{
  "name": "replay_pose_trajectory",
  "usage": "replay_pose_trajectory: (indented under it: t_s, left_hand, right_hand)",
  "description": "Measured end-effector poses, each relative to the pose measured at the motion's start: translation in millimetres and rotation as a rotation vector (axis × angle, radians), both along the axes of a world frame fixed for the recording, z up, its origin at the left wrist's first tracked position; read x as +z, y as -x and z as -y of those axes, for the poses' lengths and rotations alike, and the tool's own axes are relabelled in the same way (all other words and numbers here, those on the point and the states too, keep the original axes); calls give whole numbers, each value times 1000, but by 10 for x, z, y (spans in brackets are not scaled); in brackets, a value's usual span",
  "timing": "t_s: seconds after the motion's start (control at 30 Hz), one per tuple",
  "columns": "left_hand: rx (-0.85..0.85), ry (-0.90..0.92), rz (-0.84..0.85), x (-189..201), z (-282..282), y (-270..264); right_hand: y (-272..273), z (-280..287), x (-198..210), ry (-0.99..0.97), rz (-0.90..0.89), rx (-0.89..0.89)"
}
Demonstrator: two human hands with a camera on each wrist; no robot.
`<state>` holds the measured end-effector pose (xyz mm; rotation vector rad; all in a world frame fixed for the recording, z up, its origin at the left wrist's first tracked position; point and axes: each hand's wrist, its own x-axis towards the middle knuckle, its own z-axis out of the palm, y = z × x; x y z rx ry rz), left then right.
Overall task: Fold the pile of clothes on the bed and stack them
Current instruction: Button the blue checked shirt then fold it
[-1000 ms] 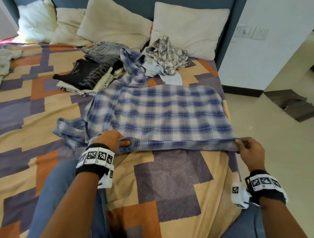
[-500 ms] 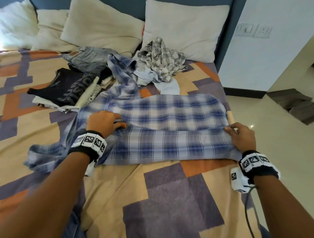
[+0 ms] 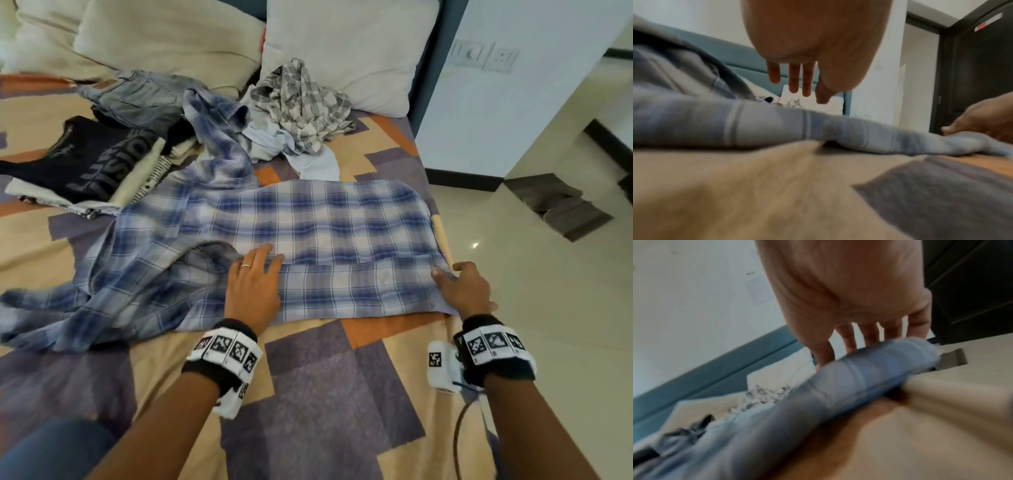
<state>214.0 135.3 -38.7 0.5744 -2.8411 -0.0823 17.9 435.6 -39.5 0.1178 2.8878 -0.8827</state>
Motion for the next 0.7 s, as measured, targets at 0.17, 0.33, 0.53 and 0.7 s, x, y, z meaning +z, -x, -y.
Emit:
replay_pose_trajectory:
  t_s: [0.17, 0.33, 0.53, 0.7]
  left_hand:
    - [110, -109, 279, -61, 334, 138]
    - [127, -191, 120, 180, 527, 336]
    - [118, -151, 25, 232, 425, 455]
    - [-28, -420, 68, 82, -149, 268]
  right_hand:
    - [-9, -115, 37, 111, -46, -17]
    - [13, -167, 71, 277, -103, 2]
    - [16, -24, 33, -6, -197, -99]
    - [-541, 503, 177, -195, -298, 218]
